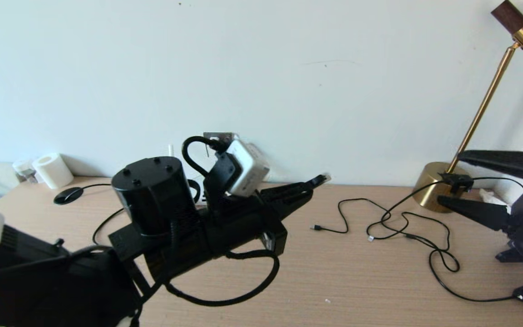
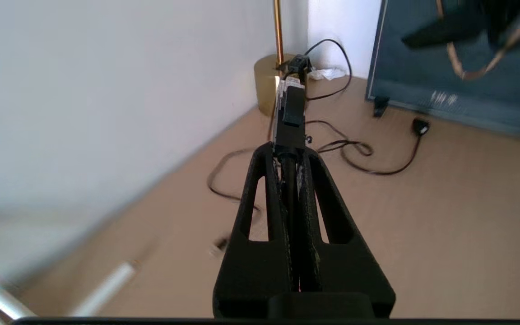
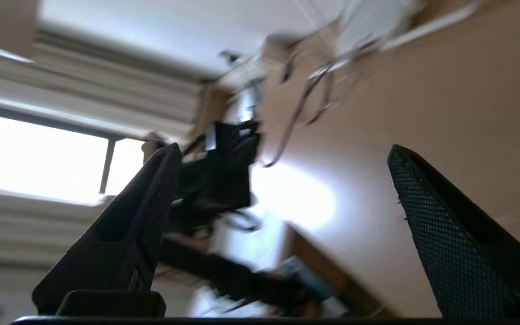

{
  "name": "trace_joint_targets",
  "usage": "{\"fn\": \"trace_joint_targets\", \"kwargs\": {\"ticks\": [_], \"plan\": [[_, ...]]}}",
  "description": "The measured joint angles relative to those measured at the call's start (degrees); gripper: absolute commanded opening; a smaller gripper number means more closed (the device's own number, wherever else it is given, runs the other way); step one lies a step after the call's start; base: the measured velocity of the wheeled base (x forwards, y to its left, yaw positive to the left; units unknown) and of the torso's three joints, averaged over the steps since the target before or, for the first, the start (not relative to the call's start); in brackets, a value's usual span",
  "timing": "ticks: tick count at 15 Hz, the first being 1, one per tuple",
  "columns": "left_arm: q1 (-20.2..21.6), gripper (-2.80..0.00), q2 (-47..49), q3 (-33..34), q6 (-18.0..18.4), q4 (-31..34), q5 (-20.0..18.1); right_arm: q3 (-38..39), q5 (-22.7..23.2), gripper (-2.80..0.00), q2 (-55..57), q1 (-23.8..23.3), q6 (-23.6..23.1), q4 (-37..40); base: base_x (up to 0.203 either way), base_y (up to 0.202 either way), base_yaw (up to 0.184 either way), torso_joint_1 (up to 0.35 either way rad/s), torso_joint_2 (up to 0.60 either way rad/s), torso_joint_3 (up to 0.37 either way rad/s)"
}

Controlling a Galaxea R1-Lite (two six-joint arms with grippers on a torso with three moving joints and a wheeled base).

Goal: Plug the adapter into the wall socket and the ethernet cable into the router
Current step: Hand it to the other hand, then align cable and router interface

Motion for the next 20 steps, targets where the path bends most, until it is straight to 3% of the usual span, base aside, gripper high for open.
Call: {"fn": "trace_joint_targets", "kwargs": {"ticks": [4,9,12,14,17,20], "plan": [[1.5,-2.8,-1.7,4.0,-13.2,0.2,2.6,9.1,-13.4,0.0,-8.7,-0.2,-18.1,0.7,0.0,0.0,0.0,0.0,0.0,0.0],[10.3,-2.8,-1.8,5.5,-25.4,3.6,6.6,21.4,-33.6,0.0,-23.0,-0.2,-43.2,1.5,0.0,0.0,0.0,0.0,0.0,0.0],[16.0,-2.8,-0.4,6.4,-26.9,4.2,8.9,26.3,-38.1,0.0,-36.4,-0.4,-50.7,3.5,0.0,0.0,0.0,0.0,0.0,0.0],[18.2,-2.8,2.2,6.6,-27.6,4.3,14.5,29.1,-39.1,0.0,-46.4,-0.6,-54.8,9.8,0.0,0.0,0.0,0.0,0.0,0.0],[19.3,-2.8,7.0,6.4,-29.6,4.0,21.9,31.3,-40.8,0.0,-59.9,-0.3,-57.4,23.1,0.0,0.0,0.0,0.0,0.0,0.0],[19.5,-2.8,12.0,4.3,-29.7,3.8,30.8,33.1,-46.7,0.0,-66.2,0.0,-63.0,31.0,0.0,0.0,0.0,0.0,0.0,0.0]]}}
